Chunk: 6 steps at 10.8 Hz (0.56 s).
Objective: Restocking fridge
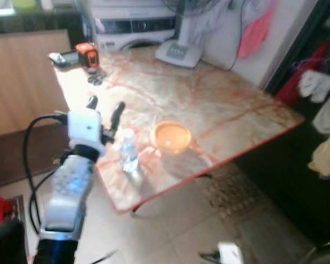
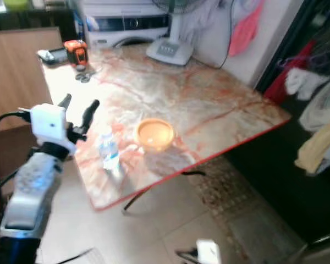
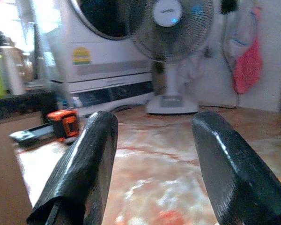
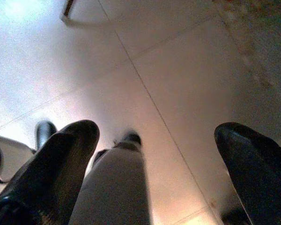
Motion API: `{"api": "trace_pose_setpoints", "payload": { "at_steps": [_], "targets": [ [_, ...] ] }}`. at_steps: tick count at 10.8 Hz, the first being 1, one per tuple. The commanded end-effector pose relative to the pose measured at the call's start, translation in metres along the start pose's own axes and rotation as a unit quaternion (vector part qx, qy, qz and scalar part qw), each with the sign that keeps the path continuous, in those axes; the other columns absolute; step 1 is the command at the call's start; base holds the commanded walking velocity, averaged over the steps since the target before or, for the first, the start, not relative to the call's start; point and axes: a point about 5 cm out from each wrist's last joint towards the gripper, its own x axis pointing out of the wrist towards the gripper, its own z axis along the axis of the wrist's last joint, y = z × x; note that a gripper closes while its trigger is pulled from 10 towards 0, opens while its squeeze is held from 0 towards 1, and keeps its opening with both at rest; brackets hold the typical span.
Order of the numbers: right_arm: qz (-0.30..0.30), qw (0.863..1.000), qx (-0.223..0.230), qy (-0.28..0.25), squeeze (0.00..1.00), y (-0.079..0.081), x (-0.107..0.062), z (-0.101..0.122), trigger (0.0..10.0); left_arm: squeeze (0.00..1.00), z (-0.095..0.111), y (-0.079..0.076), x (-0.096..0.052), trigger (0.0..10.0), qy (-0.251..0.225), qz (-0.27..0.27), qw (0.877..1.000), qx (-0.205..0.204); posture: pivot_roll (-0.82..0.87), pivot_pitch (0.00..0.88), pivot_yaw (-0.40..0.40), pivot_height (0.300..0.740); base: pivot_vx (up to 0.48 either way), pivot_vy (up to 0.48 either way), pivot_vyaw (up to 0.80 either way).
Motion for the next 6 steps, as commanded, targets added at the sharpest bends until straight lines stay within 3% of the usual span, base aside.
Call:
{"api": "trace_pose_setpoints", "payload": {
  "at_steps": [1, 3, 4, 5, 6],
  "targets": [
    [-0.021, 1.000, 0.003, 0.009, 0.00, -0.015, -0.003, -0.008, 10.0, 0.00, 0.009, -0.015, 0.003, 10.0, -0.012, -0.036, 0.999, -0.018, -0.01, 0.056, -0.129, 0.740, 0.000, 0.000, 0.00],
    [-0.020, 1.000, 0.000, 0.009, 0.00, -0.015, -0.003, -0.008, 10.0, 0.00, 0.017, -0.019, 0.008, 10.0, -0.005, -0.046, 0.994, -0.095, -0.02, 0.056, -0.127, 0.740, 0.000, 0.000, 0.00],
    [-0.020, 1.000, 0.000, 0.009, 0.00, -0.014, -0.003, -0.007, 10.0, 0.00, 0.033, -0.017, 0.014, 10.0, -0.013, -0.046, 0.992, -0.120, -0.01, 0.057, -0.127, 0.740, 0.000, 0.000, 0.00],
    [-0.020, 1.000, -0.002, 0.011, 0.00, -0.014, -0.003, -0.007, 10.0, 0.00, 0.053, -0.014, 0.022, 10.0, -0.008, -0.054, 0.991, -0.119, 0.00, 0.058, -0.126, 0.740, 0.000, 0.000, 0.00],
    [-0.020, 1.000, -0.004, 0.012, 0.00, -0.014, -0.003, -0.007, 10.0, 0.00, 0.059, -0.014, 0.025, 10.0, 0.005, -0.062, 0.989, -0.134, 0.01, 0.057, -0.126, 0.740, 0.000, 0.000, 0.00]
  ]
}}
